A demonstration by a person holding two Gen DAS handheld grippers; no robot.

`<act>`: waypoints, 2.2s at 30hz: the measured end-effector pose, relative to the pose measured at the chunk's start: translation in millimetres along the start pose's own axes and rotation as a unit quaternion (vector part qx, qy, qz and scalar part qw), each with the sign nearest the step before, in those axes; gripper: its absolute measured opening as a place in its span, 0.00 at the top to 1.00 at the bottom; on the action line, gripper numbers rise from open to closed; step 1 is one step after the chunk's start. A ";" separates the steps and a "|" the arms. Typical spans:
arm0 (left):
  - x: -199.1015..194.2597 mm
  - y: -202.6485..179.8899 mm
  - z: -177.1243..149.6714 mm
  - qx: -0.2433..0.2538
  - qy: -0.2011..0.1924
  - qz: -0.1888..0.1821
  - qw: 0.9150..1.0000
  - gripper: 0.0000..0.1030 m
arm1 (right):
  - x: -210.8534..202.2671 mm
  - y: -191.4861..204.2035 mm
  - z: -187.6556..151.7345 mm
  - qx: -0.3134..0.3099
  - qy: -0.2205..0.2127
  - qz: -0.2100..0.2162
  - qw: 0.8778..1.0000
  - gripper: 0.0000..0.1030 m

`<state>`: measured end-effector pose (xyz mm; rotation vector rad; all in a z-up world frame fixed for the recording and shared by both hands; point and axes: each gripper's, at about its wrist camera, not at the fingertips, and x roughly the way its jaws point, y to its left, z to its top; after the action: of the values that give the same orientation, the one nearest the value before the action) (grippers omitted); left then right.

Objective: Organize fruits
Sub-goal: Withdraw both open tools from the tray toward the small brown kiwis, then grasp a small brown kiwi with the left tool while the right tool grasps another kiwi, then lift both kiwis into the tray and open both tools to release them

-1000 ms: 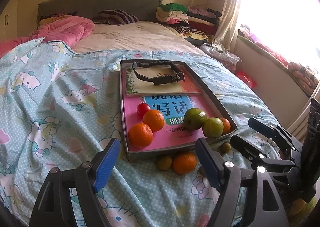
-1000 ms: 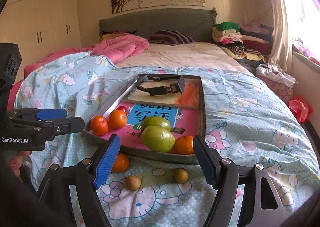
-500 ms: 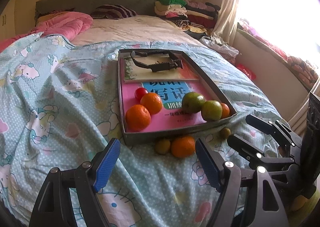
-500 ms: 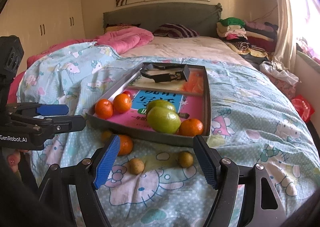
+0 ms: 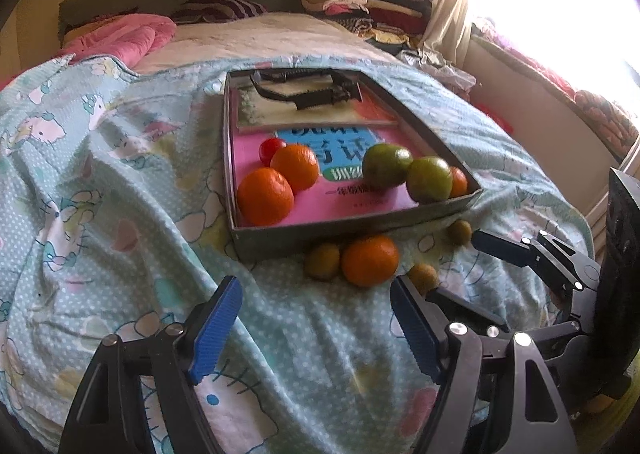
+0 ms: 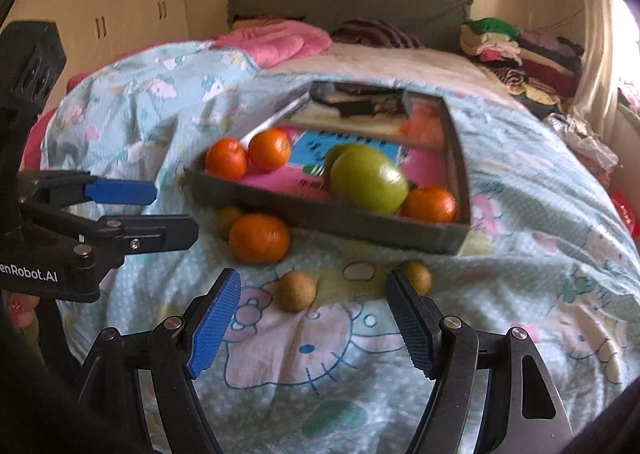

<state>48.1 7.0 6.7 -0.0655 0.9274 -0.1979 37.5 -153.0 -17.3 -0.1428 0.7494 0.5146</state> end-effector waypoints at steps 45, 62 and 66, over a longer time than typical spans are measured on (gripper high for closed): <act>3.2 9.6 20.9 -0.013 -0.020 -0.058 0.998 0.75 | -16.2 -27.5 9.6 0.058 -0.044 0.057 0.996 0.79; 23.1 -14.5 55.9 0.002 -0.016 -0.064 0.998 0.75 | -5.7 -62.1 30.8 0.055 -0.041 0.017 0.997 0.79; 28.0 -16.4 60.2 0.005 -0.014 -0.059 0.998 0.75 | 0.5 -58.6 34.6 0.049 -0.038 0.023 0.998 0.79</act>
<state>110.3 -16.3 23.1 -0.1136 0.8944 -0.3105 88.1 -193.2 4.3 -0.0155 0.7040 0.5225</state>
